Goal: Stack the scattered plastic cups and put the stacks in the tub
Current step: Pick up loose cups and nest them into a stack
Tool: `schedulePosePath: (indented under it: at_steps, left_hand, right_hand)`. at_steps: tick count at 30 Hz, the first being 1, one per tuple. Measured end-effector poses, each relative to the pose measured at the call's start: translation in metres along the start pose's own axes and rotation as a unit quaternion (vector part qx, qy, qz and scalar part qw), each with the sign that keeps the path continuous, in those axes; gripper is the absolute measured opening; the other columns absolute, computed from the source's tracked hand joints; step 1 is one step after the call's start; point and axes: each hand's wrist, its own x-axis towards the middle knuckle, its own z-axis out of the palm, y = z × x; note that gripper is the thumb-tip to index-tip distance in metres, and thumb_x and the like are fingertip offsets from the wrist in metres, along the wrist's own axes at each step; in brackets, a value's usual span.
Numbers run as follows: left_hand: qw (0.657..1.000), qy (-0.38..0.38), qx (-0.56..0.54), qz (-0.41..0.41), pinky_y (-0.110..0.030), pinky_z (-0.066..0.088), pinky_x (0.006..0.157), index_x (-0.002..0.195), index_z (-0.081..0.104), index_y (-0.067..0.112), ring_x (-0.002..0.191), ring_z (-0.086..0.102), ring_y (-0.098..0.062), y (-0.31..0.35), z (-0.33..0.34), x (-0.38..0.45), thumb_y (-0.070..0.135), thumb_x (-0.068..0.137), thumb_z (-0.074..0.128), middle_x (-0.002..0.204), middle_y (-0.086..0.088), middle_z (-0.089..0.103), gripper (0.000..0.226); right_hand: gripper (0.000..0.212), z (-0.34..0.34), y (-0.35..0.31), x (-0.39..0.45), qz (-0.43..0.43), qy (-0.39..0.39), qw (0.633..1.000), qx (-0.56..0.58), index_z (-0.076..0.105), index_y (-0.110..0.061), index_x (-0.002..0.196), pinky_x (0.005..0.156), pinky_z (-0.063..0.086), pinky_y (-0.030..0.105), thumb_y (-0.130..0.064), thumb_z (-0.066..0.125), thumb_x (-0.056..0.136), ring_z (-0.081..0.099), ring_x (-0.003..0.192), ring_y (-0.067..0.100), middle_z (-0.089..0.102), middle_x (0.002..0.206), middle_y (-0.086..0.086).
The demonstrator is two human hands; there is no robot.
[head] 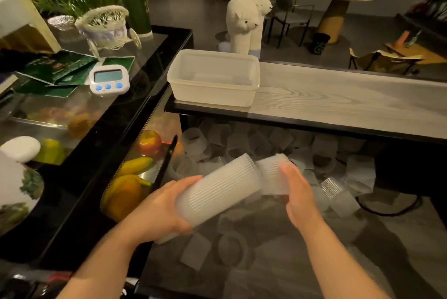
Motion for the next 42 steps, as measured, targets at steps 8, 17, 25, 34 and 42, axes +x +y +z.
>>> schedulePosePath:
  at_steps: [8, 17, 25, 34, 42]
  left_hand:
    - [0.996, 0.026, -0.084, 0.019, -0.026, 0.054, 0.079, 0.135, 0.039, 0.061, 0.110, 0.053, -0.002, 0.001, -0.006, -0.012, 0.018, 0.056, 0.088, 0.124, 0.032, 0.046, 0.102]
    - [0.997, 0.034, -0.069, 0.007, -0.031, 0.056, 0.087, 0.132, 0.037, 0.065, 0.111, 0.053, -0.003, -0.004, -0.008, -0.024, 0.025, 0.052, 0.088, 0.124, 0.029, 0.046, 0.103]
    - [0.996, 0.026, -0.088, -0.003, -0.029, 0.056, 0.079, 0.136, 0.037, 0.061, 0.108, 0.053, -0.010, 0.011, -0.005, -0.019, 0.016, 0.059, 0.087, 0.122, 0.029, 0.044, 0.102]
    - [0.991, 0.085, -0.095, -0.039, -0.039, 0.056, 0.088, 0.133, 0.033, 0.062, 0.111, 0.053, -0.013, -0.008, -0.010, -0.014, 0.018, 0.054, 0.088, 0.127, 0.020, 0.048, 0.106]
    - [0.992, 0.081, -0.083, -0.045, -0.030, 0.052, 0.087, 0.134, 0.028, 0.060, 0.110, 0.051, -0.006, -0.019, -0.008, -0.029, 0.017, 0.058, 0.089, 0.124, 0.027, 0.042, 0.107]
  right_hand:
    - [0.022, 0.023, -0.055, -0.002, -0.057, -0.131, 0.989, -0.037, 0.076, -0.031, 0.102, 0.083, 0.049, 0.039, -0.033, 0.059, 0.089, 0.061, 0.100, 0.023, 0.071, 0.102, 0.002]
    - [0.036, 0.031, -0.065, -0.004, -0.071, -0.194, 0.973, -0.099, 0.068, -0.023, 0.119, 0.091, 0.050, 0.036, -0.031, 0.068, 0.085, 0.067, 0.102, 0.014, 0.072, 0.109, -0.002]
    - [0.065, 0.046, -0.057, -0.015, -0.037, -0.252, 0.929, -0.269, 0.034, -0.041, 0.149, 0.114, 0.023, 0.024, -0.067, 0.037, 0.090, 0.029, 0.135, -0.008, 0.033, 0.150, -0.025]
    - [0.065, 0.014, 0.061, -0.042, 0.057, -0.132, 0.791, -0.595, 0.052, -0.027, 0.132, 0.092, 0.048, 0.033, -0.070, 0.049, 0.083, 0.060, 0.112, 0.022, 0.060, 0.119, 0.002]
    - [0.028, -0.018, 0.113, -0.021, 0.163, -0.157, 0.764, -0.604, 0.066, -0.018, 0.118, 0.088, 0.050, 0.027, -0.023, 0.053, 0.093, 0.062, 0.114, 0.026, 0.065, 0.124, 0.010]
